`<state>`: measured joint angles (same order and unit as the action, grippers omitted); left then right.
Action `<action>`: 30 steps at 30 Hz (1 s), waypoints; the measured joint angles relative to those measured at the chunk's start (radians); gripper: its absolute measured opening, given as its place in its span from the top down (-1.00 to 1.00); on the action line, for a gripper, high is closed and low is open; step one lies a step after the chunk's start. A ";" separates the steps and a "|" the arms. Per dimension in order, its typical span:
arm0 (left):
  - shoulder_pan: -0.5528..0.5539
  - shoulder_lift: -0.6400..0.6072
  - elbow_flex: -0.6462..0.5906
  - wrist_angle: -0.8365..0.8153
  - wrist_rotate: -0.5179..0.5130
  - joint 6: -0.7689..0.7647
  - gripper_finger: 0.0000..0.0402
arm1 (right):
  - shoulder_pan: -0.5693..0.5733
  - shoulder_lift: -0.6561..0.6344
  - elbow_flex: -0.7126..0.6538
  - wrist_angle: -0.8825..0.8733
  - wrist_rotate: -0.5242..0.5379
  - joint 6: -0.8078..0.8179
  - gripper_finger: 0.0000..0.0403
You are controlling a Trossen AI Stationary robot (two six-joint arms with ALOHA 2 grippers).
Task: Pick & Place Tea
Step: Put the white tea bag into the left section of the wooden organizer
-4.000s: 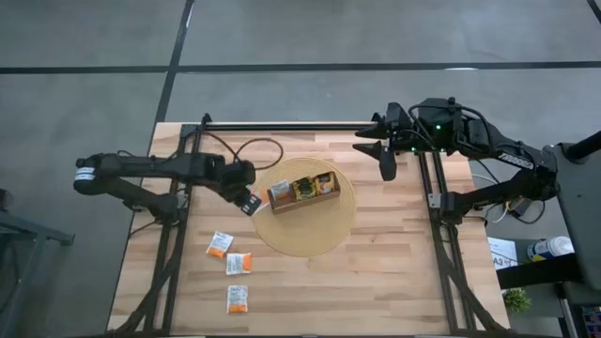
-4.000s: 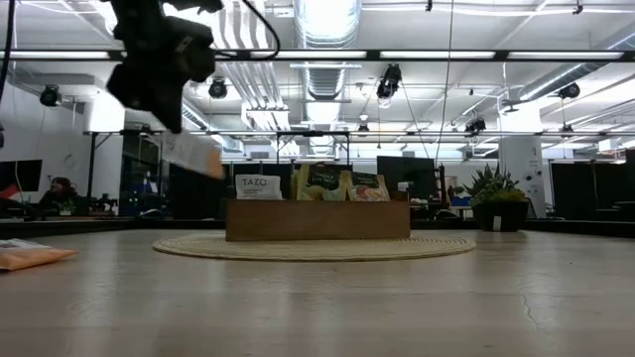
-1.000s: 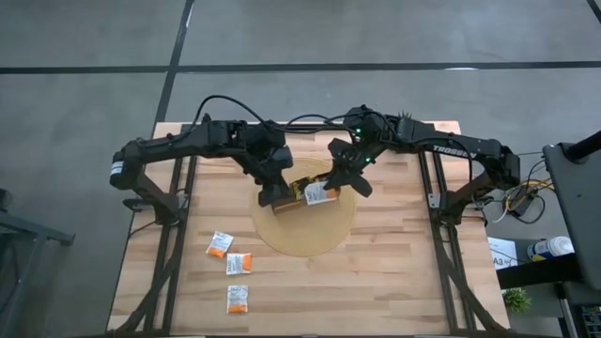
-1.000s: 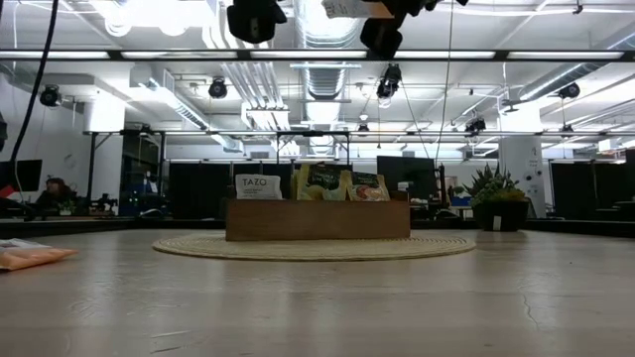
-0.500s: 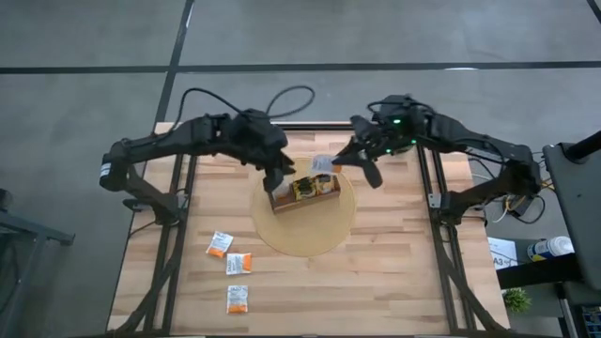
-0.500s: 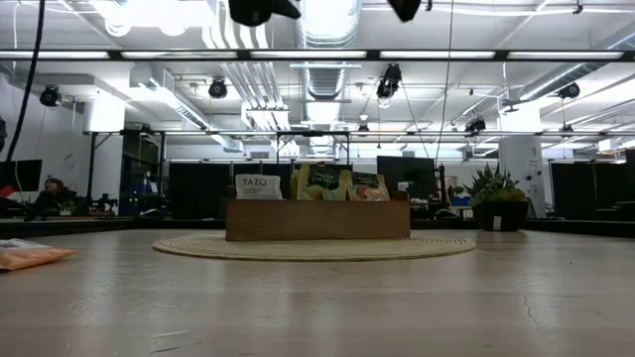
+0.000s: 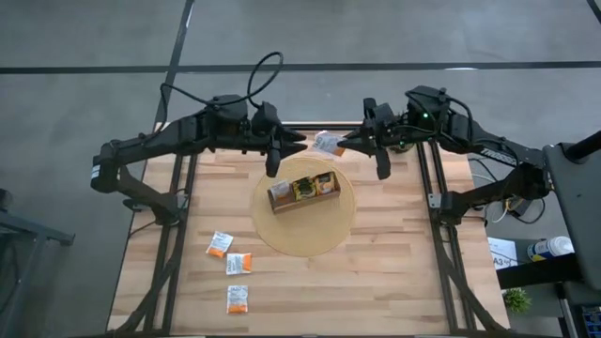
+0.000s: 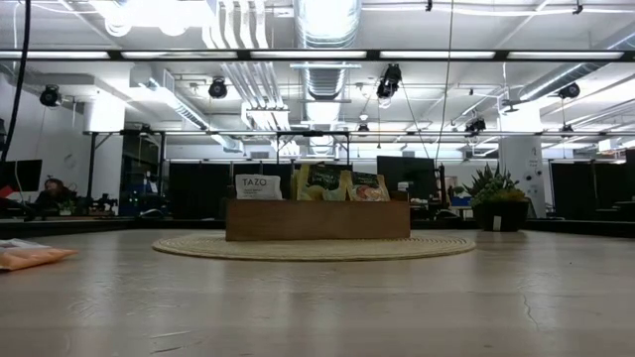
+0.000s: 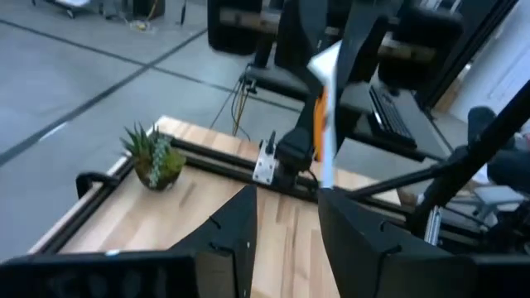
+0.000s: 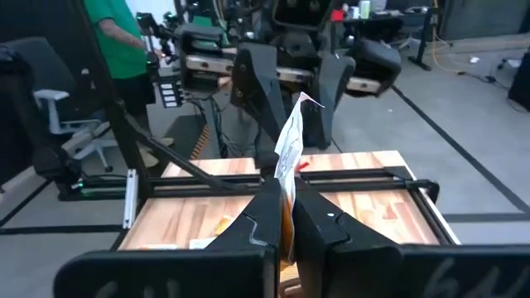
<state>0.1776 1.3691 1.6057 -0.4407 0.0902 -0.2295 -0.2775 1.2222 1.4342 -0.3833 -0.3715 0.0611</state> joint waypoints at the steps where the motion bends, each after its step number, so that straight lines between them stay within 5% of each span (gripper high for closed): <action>1: 0.000 0.001 -0.001 0.012 0.000 0.000 0.38 | 0.000 0.003 0.000 0.000 0.005 0.005 0.94; 30: 0.000 0.044 -0.007 0.146 0.033 0.011 0.38 | 0.005 0.078 0.000 0.058 0.005 0.018 0.94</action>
<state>0.1776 1.4132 1.5982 -0.2946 0.1233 -0.2180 -0.2722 1.3007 1.4342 -0.3256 -0.3663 0.0792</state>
